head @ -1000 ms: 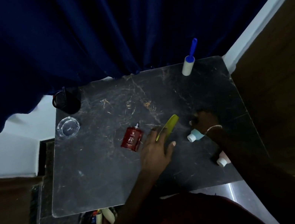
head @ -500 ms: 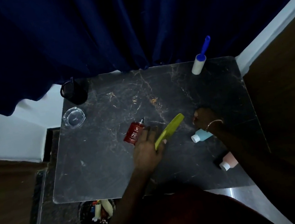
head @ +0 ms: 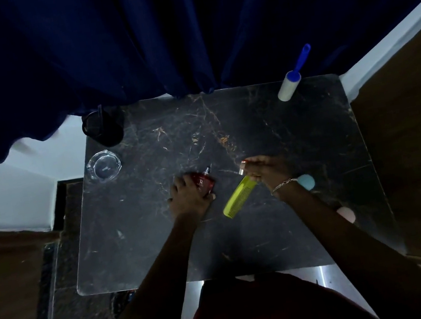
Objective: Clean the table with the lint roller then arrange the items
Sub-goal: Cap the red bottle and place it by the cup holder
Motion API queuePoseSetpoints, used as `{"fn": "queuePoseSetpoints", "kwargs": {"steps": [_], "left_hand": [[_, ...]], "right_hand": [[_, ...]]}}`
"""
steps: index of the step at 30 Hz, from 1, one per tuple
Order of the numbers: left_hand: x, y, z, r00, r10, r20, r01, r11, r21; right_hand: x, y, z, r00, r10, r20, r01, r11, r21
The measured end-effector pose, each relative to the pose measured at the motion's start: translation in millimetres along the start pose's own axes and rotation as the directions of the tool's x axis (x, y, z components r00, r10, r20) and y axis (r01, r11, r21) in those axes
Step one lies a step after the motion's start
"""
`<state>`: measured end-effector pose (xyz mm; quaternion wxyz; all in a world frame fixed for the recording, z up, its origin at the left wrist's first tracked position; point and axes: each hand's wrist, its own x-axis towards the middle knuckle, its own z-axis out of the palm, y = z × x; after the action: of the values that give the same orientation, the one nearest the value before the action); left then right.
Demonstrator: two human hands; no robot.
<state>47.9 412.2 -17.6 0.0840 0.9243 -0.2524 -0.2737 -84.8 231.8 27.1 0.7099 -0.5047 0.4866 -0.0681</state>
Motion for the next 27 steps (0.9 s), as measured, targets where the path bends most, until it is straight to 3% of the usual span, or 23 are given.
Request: {"fn": "queuePoseSetpoints", "kwargs": {"steps": [5, 9, 11, 13, 15, 19, 27], "left_hand": [[10, -2, 1, 0.998, 0.042, 0.039, -0.040, 0.998, -0.056], [5, -9, -6, 0.998, 0.054, 0.015, -0.046, 0.948, -0.315], [-7, -8, -20, 0.997, 0.045, 0.069, -0.002, 0.850, -0.527], [-27, -5, -37, 0.982, 0.111, 0.152, 0.043, 0.655, -0.755], [-53, -5, -52, 0.964, 0.175, 0.200, 0.097, 0.468, -0.878], [-103, -9, -77, 0.939, 0.269, 0.216, 0.151, 0.241, -0.959], [-162, -29, -126, 0.916, 0.347, 0.204, 0.216, 0.003, -0.976]], "right_hand": [[-4, 10, 12, 1.000, 0.004, -0.003, -0.004, 1.000, 0.012], [-13, 3, 17, 1.000, -0.010, -0.004, 0.010, 0.997, 0.073], [-21, -4, 21, 0.999, -0.035, -0.021, 0.038, 0.992, 0.123], [-30, -11, 25, 0.998, -0.056, -0.025, 0.059, 0.987, 0.153], [-41, -18, 31, 0.997, -0.081, 0.004, 0.079, 0.981, 0.175], [-72, -32, 51, 0.982, -0.153, 0.108, 0.118, 0.954, 0.276], [-133, -70, 92, 0.923, -0.323, 0.210, 0.248, 0.916, 0.316]]}}
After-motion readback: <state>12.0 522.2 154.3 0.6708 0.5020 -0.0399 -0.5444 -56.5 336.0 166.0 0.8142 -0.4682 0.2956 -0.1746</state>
